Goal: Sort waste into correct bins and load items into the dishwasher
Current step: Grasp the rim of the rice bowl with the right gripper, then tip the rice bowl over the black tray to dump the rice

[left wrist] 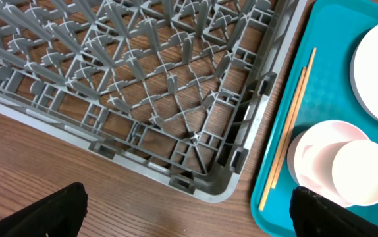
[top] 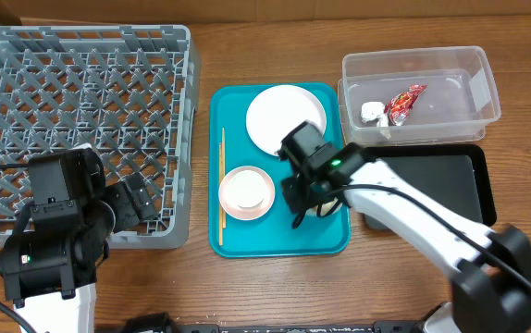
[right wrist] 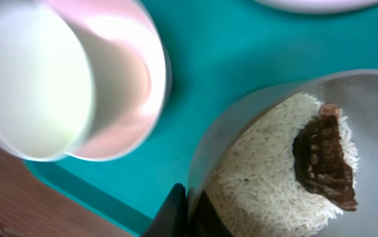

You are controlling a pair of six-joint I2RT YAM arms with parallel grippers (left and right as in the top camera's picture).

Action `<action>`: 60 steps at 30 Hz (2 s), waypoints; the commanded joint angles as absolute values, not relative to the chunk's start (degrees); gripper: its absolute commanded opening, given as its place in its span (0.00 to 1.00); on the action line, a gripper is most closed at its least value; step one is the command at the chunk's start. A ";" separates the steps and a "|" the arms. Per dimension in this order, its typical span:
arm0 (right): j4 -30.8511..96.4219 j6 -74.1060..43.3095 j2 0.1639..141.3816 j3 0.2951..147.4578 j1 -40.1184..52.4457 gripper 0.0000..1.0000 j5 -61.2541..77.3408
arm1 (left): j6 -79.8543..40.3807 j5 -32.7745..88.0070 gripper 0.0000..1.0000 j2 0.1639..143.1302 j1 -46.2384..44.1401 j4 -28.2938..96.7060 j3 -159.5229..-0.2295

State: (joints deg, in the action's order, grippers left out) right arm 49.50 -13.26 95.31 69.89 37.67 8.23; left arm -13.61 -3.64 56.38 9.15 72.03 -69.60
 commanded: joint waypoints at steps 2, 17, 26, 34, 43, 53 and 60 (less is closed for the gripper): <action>49.98 -18.06 87.11 73.25 30.83 0.04 11.31 | -14.83 -3.16 1.00 56.58 9.58 71.94 -70.54; 49.17 -11.46 86.80 63.90 0.71 0.04 47.94 | -14.83 -3.14 1.00 56.58 9.58 71.75 -70.54; 38.46 -8.49 86.91 52.03 -10.63 0.04 68.62 | -14.83 -3.14 1.00 56.58 9.58 71.99 -70.54; 36.84 -8.51 86.91 49.89 -20.71 0.04 74.56 | -14.81 -3.14 1.00 56.58 9.56 72.20 -70.54; 36.67 -10.66 86.91 49.89 -29.80 0.04 82.24 | -14.83 -3.11 0.99 56.58 9.56 72.20 -70.54; 36.64 -21.37 86.91 49.87 -36.14 0.04 82.19 | -14.83 -3.14 1.00 56.58 9.58 72.16 -70.54; 36.45 -24.05 86.91 49.87 -36.29 0.04 83.94 | -14.83 -3.11 1.00 56.58 9.56 72.12 -70.54</action>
